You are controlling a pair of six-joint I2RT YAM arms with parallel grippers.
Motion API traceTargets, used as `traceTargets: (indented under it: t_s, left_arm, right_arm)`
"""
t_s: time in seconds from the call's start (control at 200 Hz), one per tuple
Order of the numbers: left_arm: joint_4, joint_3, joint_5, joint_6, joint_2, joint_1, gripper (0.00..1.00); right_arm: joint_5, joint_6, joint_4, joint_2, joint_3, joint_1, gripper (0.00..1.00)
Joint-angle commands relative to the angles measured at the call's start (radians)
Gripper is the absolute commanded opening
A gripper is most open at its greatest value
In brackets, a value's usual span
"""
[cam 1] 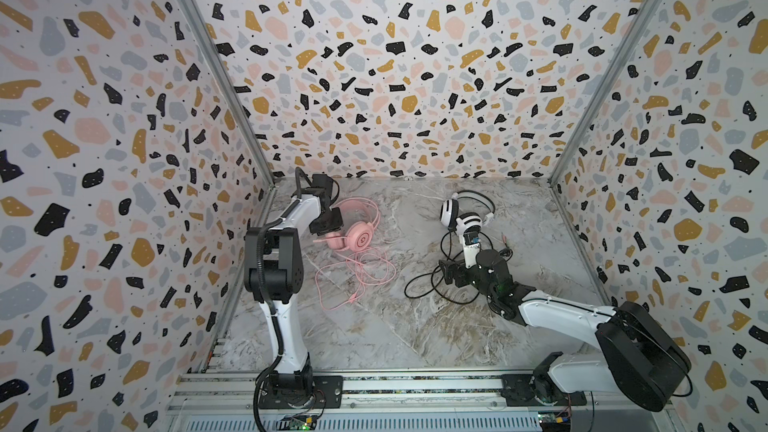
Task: Wrap the headphones
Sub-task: 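Grasp the pink headset's earcup with the left gripper and lift it, then bring the pink headset toward the right gripper and grasp the other earcup with it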
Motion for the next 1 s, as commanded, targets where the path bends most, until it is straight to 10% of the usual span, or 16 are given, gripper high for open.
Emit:
traceTargets:
  t_s: [0.0, 0.22, 0.641, 0.996]
  left_arm:
    - [0.15, -0.092, 0.044, -0.045, -0.148, 0.011, 0.22]
    - [0.434, -0.415, 0.089, -0.155, -0.448, 0.02, 0.0]
    - [0.778, -0.968, -0.108, -0.431, -1.053, -0.056, 0.0]
    - [0.882, -0.981, -0.261, -0.515, -1.188, -0.111, 0.0]
  right_arm:
    - [0.009, 0.001, -0.012, -0.026, 0.015, 0.003, 0.95]
    - [-0.045, 0.023, -0.003, 0.008, 0.032, 0.005, 0.95]
    - [-0.345, 0.304, 0.037, 0.049, 0.235, 0.113, 0.95]
    - [-0.227, 0.38, -0.225, 0.303, 0.743, 0.233, 0.94]
